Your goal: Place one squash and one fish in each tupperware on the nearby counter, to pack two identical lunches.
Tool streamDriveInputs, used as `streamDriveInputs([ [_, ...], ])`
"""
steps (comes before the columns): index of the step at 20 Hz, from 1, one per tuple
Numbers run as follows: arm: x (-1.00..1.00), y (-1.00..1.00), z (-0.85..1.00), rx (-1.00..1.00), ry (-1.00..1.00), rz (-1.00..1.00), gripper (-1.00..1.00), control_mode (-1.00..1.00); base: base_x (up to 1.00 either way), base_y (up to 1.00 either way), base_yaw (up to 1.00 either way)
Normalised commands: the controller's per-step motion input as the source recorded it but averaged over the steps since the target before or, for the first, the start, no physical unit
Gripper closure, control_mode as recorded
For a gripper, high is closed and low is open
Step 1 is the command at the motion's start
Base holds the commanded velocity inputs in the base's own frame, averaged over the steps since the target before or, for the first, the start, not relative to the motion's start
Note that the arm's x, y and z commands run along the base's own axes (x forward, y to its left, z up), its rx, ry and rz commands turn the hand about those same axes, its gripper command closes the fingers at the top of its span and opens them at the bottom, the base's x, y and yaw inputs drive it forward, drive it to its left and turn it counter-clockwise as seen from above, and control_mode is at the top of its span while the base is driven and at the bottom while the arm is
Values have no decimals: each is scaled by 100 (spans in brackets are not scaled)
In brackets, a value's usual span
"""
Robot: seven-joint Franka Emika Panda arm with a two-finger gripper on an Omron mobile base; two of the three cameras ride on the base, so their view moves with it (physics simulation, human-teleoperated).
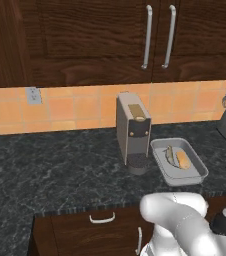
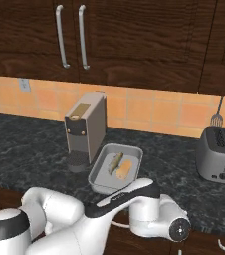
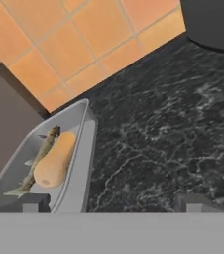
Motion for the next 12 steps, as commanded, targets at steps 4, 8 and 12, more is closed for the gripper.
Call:
streamDriveInputs([
  [4, -10, -14, 0, 2, 0, 0, -100, -100, 0, 0, 0],
  [8, -5, -9, 1, 7, 0, 0, -100, -100, 0, 0, 0],
  [12, 51, 0, -59, 0, 9, 0, -100, -100, 0, 0, 0],
])
